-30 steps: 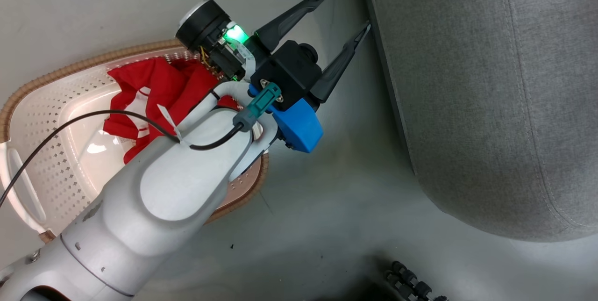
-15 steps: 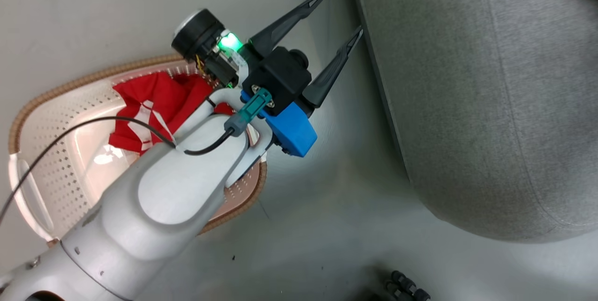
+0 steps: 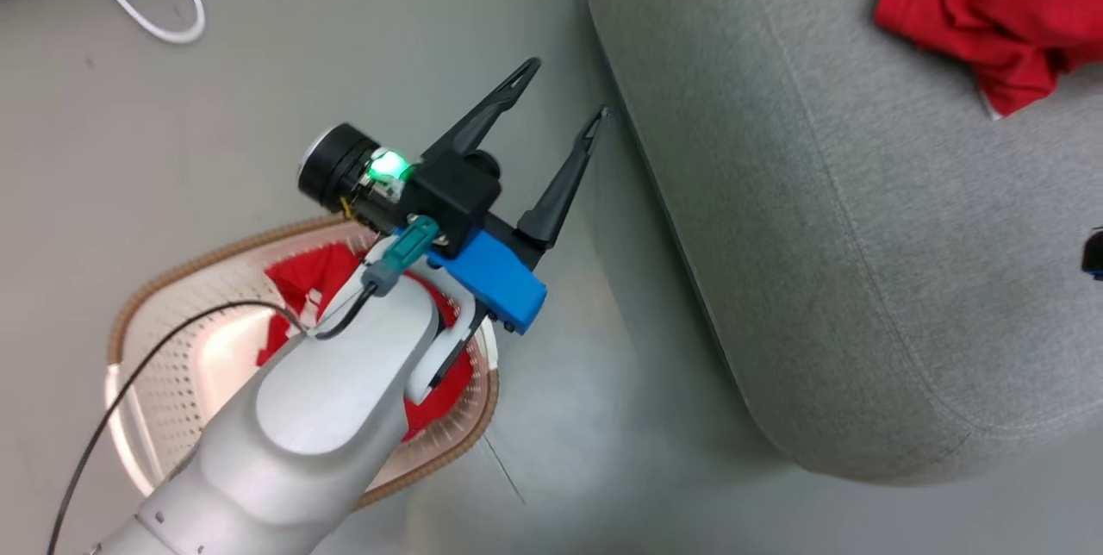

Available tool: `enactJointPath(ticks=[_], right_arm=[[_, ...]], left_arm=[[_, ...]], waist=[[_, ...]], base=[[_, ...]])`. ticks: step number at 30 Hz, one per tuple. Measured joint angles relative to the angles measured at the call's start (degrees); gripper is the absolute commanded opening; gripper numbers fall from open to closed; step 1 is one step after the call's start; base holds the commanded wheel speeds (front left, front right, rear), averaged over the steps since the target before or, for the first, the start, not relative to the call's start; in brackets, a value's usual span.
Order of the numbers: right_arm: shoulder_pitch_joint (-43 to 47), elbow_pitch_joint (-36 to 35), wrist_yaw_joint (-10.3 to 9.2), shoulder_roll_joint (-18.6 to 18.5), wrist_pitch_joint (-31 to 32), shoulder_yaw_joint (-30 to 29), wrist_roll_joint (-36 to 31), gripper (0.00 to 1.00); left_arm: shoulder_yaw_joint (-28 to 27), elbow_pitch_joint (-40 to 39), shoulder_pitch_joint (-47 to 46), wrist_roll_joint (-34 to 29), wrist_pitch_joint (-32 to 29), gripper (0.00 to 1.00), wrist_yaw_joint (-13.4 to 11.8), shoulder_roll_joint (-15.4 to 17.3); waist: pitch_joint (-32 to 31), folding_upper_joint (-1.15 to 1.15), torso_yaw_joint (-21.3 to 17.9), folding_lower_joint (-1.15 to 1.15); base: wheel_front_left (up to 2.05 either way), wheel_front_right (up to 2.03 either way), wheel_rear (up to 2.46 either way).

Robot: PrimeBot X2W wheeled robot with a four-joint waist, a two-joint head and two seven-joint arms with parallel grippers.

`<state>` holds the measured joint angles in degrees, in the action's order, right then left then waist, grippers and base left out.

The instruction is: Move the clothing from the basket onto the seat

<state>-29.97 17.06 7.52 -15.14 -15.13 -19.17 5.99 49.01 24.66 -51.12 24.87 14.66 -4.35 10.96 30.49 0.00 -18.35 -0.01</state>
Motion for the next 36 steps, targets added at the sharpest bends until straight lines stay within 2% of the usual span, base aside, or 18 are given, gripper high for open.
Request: enactJointPath(ticks=[9, 18, 28, 36], right_arm=[[3.63, -5.33, 0.0, 0.97, 0.01, 10.58, 0.69, 1.0], [7.11, -7.42, 0.0, 2.46, 0.01, 19.95, 0.14, 1.0], [12.81, -7.64, 0.0, 4.93, 0.0, 24.18, 1.01, 1.0], [18.79, -7.13, 0.0, 6.81, 0.0, 24.21, 1.23, 1.0]], left_arm=[[-9.16, -4.66, 8.18, -0.35, 0.34, 1.0, -2.59, 0.34], [-21.25, -9.9, 19.49, -3.79, 0.38, 1.0, -2.99, 0.33], [-32.87, -13.66, 31.05, -8.15, 0.4, 1.0, -0.43, -2.2], [-38.55, -14.38, 38.4, -11.7, 0.4, 1.0, 3.19, -4.81]], waist=[[-8.18, 0.0, 3.65, -0.01], [-14.62, 0.0, 9.31, -0.01], [-21.41, 0.0, 13.99, 0.0], [-25.38, 0.0, 15.91, 0.0]], base=[[0.0, 0.0, 0.0], [0.0, 0.0, 0.0], [0.0, 0.0, 0.0], [0.0, 0.0, 0.0]])
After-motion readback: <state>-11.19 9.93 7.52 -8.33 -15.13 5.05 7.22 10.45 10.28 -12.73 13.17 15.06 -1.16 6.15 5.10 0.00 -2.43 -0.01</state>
